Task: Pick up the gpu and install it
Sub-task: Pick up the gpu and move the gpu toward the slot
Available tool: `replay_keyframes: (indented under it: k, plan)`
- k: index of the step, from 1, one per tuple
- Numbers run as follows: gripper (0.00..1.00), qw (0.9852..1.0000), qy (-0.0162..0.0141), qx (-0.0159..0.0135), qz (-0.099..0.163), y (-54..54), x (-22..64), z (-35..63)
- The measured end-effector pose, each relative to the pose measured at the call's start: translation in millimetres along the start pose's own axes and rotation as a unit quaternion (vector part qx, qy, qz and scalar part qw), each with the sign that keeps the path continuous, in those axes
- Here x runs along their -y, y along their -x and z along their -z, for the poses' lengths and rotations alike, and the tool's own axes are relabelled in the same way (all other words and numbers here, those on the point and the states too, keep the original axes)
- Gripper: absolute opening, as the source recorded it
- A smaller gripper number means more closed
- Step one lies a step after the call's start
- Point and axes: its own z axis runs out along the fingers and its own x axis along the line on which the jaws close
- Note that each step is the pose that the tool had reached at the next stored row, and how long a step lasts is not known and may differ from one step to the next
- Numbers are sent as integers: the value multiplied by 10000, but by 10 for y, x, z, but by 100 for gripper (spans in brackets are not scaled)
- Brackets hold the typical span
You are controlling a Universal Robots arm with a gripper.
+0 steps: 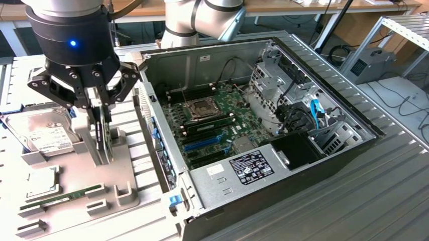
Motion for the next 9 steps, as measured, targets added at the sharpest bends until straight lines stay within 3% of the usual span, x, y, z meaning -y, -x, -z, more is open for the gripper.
replay_keyframes:
  k: [9]
  plan:
    - [26,10000,-11,1,0,-1,1,34]
